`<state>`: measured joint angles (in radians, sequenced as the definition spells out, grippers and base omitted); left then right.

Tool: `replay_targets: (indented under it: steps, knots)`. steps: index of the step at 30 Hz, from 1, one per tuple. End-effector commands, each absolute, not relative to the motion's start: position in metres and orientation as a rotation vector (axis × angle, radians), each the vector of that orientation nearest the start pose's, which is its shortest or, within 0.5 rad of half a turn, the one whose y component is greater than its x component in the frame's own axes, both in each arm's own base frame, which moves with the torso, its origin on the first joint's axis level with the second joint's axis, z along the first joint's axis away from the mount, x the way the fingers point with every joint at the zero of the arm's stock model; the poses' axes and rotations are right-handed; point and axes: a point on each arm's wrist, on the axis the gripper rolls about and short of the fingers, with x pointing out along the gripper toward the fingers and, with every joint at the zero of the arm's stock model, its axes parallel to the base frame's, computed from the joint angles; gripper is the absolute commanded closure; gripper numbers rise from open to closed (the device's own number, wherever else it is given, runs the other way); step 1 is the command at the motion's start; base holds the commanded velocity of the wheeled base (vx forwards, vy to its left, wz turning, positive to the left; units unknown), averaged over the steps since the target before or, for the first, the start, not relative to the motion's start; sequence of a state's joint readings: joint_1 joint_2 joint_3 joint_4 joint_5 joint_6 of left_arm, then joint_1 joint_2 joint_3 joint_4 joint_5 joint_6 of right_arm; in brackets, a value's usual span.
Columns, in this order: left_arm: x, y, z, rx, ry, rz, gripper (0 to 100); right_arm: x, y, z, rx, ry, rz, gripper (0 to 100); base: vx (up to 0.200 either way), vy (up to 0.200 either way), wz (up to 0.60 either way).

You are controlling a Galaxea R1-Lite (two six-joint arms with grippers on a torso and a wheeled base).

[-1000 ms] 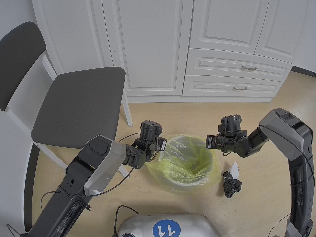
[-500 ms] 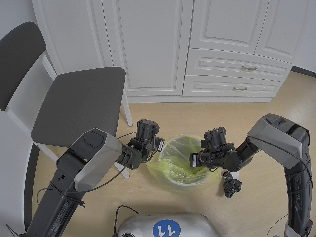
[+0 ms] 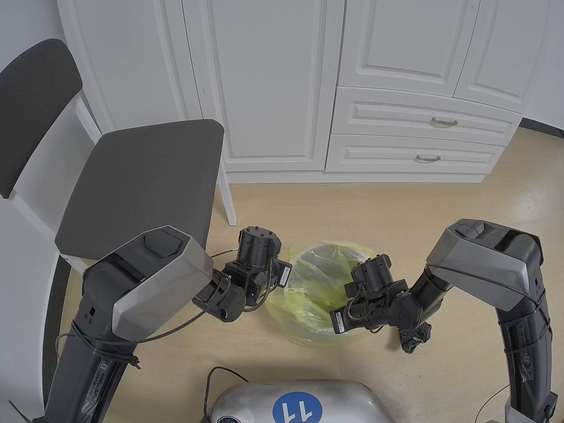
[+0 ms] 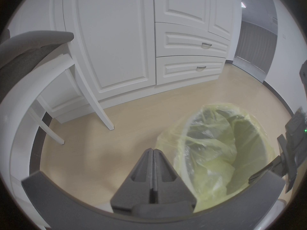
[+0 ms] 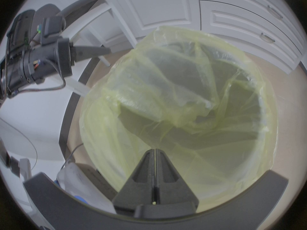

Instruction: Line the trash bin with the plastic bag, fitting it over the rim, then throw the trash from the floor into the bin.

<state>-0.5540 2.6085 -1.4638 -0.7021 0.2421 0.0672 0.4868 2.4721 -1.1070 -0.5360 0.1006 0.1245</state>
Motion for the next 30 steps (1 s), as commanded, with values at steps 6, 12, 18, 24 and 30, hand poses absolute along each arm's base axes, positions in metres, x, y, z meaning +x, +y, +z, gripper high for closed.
replay_targets:
  steps: [6,12,18,24,30]
  knots:
    - [0.391,-0.262,-0.014,0.271,0.396,-0.374,100,0.337,0.199,-0.045,-0.123,0.903,0.574,100,0.0,0.0,0.0]
    - [0.388,-0.26,-0.017,0.277,0.41,-0.375,100,0.331,0.196,-0.043,-0.156,0.904,0.588,100,0.0,0.0,0.0]
    - [0.388,-0.258,-0.019,0.278,0.417,-0.376,100,0.328,0.194,-0.028,-0.152,0.879,0.59,100,0.0,0.0,0.0]
    - [0.388,-0.251,-0.015,0.274,0.424,-0.373,100,0.322,0.19,-0.032,-0.194,0.9,0.605,100,0.0,0.0,0.0]
    - [0.384,-0.242,-0.014,0.265,0.412,-0.361,100,0.333,0.183,-0.052,-0.206,0.944,0.569,100,0.0,0.0,0.0]
